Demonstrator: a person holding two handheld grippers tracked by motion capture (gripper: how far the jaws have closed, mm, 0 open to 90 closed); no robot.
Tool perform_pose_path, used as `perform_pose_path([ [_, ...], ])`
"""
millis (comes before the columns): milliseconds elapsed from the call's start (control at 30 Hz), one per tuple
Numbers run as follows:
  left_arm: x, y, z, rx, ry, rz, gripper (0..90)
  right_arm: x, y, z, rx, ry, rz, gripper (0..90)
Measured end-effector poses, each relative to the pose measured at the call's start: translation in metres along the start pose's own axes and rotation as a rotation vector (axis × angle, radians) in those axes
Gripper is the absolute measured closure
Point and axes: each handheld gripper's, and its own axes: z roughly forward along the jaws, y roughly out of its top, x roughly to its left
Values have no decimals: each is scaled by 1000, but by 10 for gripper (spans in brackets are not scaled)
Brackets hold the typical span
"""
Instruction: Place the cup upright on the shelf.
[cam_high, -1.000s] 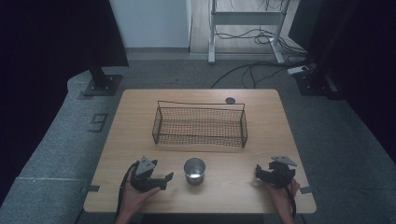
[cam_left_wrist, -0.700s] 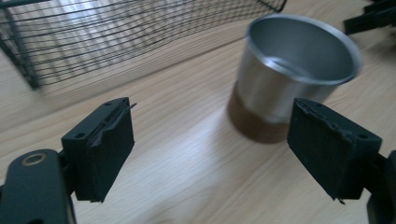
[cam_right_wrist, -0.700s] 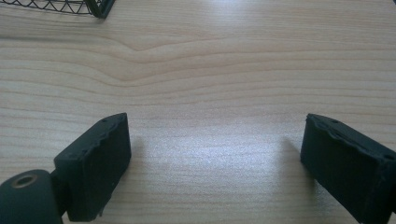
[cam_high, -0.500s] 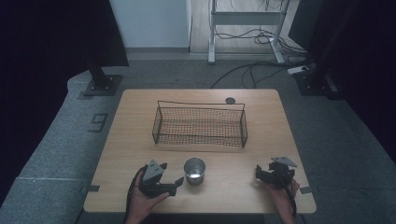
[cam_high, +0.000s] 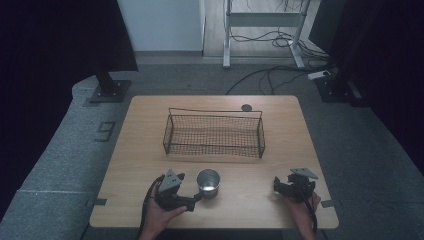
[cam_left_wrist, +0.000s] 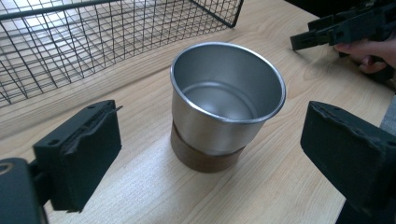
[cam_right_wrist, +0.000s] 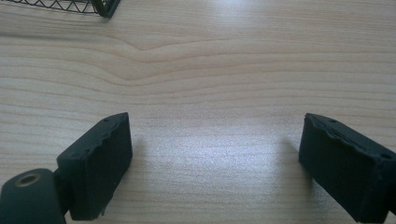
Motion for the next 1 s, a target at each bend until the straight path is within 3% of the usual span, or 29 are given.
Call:
perform_pose_path([
  [500, -6, 8, 31, 59, -53, 10, 0, 0, 0, 0, 1, 0, 0, 95],
  [800, -10, 10, 50, 80, -58, 17, 0, 0, 0, 0, 1, 0, 0, 96],
  [867, -12, 10, 52, 85, -54, 23, 6, 0, 0, 0, 0, 0, 1, 98],
  [900, -14, 9, 58, 102, -30, 45, 7, 0, 0, 0, 0, -1, 1, 98],
  [1000, -15, 8, 63, 108, 0, 43, 45, 0, 0, 0, -1, -1, 1, 100],
])
